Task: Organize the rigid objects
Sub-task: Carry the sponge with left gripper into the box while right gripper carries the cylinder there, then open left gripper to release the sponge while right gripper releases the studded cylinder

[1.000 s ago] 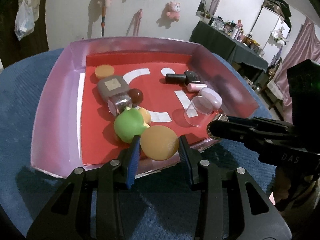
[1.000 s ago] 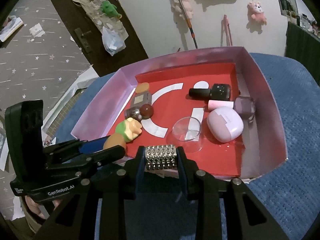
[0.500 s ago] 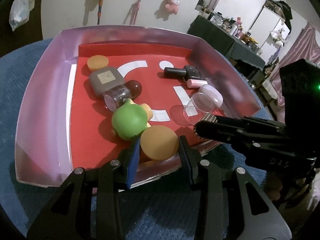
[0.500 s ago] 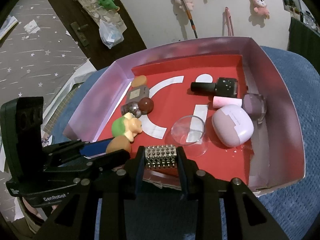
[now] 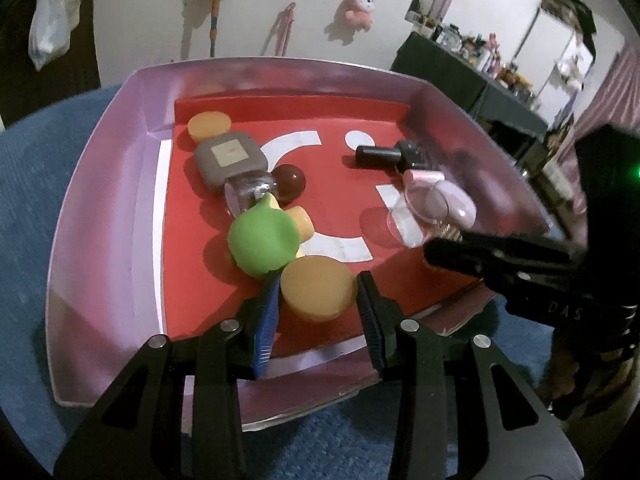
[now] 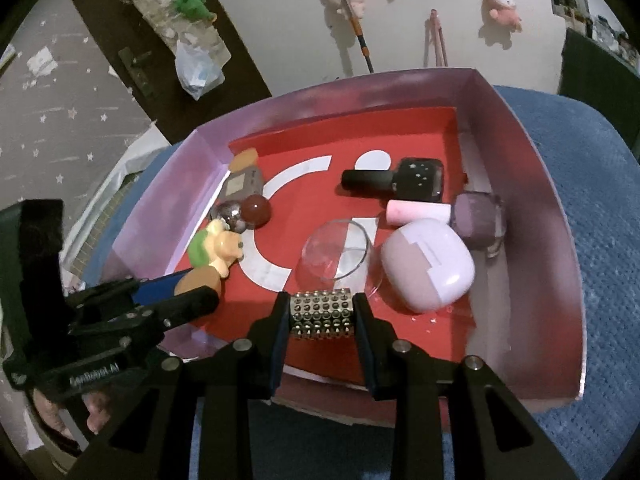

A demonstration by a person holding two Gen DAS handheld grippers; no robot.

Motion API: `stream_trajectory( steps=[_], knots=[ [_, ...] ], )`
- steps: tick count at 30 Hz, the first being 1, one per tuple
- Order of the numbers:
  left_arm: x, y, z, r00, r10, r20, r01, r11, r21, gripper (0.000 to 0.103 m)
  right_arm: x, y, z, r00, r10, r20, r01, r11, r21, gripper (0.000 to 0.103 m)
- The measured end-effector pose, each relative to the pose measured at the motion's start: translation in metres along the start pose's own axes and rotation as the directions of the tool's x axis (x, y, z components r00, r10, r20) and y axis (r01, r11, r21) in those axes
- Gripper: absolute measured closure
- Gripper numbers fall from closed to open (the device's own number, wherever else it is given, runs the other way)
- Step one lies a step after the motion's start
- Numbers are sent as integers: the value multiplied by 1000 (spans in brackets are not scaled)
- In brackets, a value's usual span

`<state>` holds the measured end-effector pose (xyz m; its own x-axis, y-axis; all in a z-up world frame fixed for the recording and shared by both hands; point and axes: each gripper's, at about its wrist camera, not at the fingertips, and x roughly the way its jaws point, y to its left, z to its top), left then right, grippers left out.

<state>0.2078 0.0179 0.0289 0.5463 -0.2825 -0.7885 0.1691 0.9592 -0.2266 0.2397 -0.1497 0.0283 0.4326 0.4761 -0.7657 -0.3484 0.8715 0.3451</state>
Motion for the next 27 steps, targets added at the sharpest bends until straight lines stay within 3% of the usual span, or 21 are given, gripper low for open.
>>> stream_trajectory(
  steps=[3, 8, 27],
  knots=[
    [8, -2, -3, 1000, 15, -11, -15, 1000, 13, 67, 2, 4, 2, 997, -68, 25, 69, 997, -39, 70],
    [8, -6, -5, 999, 33, 2, -33, 999, 31, 67, 7, 5, 3, 994, -107, 19, 108, 992, -59, 70],
    [9, -1, -7, 1000, 8, 13, -8, 1000, 9, 67, 15, 11, 1, 990, -143, 19, 144, 985, -95, 70]
  ],
)
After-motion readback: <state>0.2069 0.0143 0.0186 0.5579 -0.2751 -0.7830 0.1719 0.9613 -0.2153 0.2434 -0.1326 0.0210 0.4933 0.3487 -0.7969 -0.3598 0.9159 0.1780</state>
